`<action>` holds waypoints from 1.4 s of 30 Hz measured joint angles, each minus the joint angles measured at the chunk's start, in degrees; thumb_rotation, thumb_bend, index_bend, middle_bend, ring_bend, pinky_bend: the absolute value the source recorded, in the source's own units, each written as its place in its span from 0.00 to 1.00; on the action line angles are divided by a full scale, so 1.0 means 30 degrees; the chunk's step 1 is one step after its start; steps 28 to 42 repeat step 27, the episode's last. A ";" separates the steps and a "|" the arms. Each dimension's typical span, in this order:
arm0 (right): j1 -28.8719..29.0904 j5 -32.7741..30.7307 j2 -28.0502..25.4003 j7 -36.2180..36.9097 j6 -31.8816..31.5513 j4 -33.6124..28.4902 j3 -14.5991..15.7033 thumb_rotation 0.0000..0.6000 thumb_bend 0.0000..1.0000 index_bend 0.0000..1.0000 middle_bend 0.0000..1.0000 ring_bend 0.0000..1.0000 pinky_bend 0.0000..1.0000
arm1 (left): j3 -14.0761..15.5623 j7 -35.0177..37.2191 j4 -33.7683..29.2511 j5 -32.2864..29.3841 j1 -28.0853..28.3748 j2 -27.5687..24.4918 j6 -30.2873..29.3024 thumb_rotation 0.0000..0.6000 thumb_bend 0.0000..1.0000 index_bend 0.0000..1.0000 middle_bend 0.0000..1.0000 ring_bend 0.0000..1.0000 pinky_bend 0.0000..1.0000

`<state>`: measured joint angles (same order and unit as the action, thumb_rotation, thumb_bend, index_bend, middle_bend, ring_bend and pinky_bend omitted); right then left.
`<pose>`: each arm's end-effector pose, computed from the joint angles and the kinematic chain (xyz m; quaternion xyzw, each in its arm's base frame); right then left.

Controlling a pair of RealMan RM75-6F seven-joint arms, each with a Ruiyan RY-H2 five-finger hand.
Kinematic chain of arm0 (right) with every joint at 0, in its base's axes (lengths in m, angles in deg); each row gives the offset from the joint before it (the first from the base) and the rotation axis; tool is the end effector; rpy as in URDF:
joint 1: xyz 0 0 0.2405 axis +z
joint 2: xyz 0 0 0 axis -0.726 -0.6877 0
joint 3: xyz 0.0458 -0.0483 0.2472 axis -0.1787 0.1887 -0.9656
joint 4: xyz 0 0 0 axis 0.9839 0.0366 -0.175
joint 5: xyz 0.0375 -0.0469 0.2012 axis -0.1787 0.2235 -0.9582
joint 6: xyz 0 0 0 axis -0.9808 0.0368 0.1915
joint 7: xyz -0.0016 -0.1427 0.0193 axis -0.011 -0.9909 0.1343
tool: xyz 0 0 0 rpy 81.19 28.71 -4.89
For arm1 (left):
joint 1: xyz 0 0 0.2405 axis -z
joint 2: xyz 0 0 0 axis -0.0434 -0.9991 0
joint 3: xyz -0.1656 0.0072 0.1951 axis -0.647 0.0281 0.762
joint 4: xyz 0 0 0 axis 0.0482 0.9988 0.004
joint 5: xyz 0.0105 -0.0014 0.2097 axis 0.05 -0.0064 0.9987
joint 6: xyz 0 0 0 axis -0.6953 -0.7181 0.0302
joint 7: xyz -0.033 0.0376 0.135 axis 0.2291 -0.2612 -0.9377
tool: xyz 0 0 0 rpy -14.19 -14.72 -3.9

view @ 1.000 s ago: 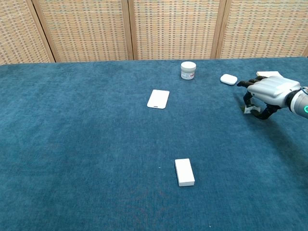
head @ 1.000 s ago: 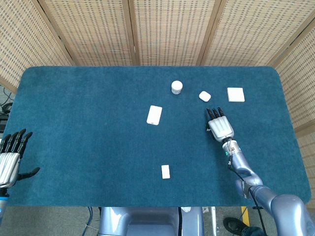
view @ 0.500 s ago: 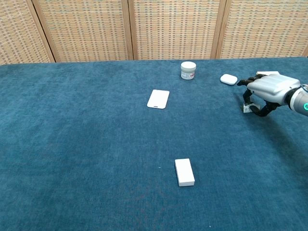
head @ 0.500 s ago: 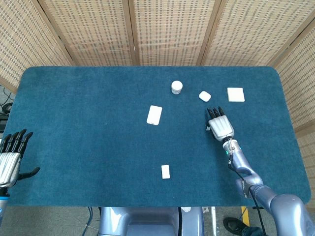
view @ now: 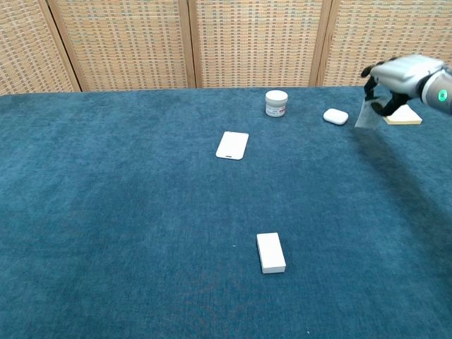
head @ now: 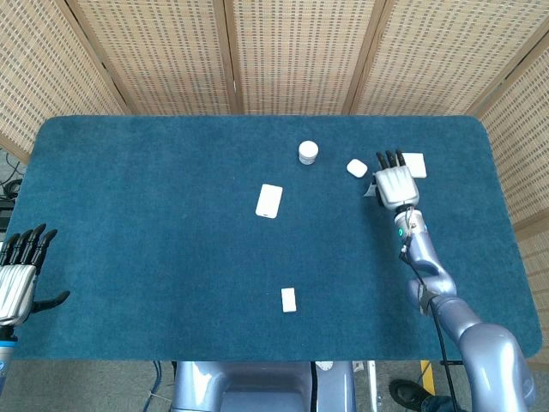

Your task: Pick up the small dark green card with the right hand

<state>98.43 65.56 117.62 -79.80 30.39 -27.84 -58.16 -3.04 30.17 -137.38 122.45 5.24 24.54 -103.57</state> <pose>-0.2368 -0.4846 0.0369 0.7017 -0.2842 0.2446 0.6058 -0.3081 0.1972 0.1478 -0.6104 -0.3832 -0.3447 0.6014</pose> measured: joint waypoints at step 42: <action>-0.8003 0.2739 -0.8861 0.0088 -1.2537 -1.8006 0.2084 1.00 0.00 0.01 0.00 0.00 0.00 | 0.0687 0.1673 -0.0089 0.1395 -0.0319 -0.0779 -0.0376 1.00 0.00 0.00 0.00 0.00 0.00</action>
